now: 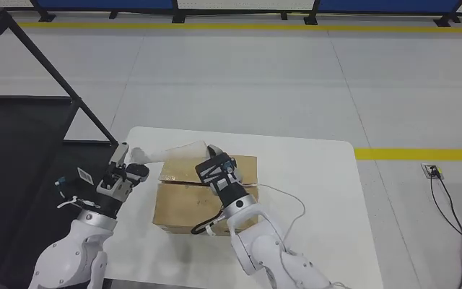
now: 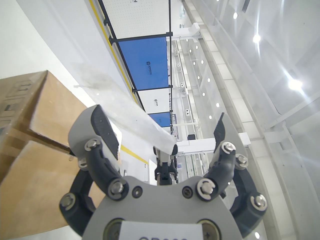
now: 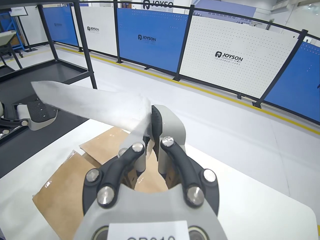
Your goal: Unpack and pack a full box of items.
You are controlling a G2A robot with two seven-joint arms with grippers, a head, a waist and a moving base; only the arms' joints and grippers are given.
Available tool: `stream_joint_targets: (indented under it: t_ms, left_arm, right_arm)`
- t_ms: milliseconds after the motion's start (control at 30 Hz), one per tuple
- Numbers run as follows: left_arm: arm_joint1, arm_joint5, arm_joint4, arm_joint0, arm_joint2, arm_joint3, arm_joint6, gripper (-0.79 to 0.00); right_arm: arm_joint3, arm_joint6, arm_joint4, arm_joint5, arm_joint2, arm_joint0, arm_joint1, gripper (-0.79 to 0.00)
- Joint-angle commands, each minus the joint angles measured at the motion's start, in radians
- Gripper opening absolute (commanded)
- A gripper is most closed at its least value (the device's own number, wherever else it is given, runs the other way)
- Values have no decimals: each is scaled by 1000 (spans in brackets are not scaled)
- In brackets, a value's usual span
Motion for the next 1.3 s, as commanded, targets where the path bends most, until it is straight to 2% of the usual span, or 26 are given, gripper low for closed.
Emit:
stream_joint_targets:
  t_ms: [0,233,400,800,1033,1267]
  left_arm:
    - [0,3,-3,6,-14,21,12,0]
    - [-3,25,-42,8,-52,91,62,0]
    - [-5,47,-84,1,-65,102,78,0]
    - [-10,76,-113,-36,-60,126,117,0]
    - [-11,53,-105,-38,-52,152,96,0]
    - [-9,27,-129,-13,-62,142,17,0]
  right_arm:
    - [-3,0,-6,8,8,-3,-4,-785]
    - [-14,4,-13,6,30,-9,-18,-785]
    - [-8,17,-12,-12,45,-6,-27,-785]
    - [-28,-31,98,-137,95,-31,-40,-785]
    - [-64,-55,190,-226,131,-65,-42,-785]
    - [-72,-71,220,-242,139,-69,-50,-785]
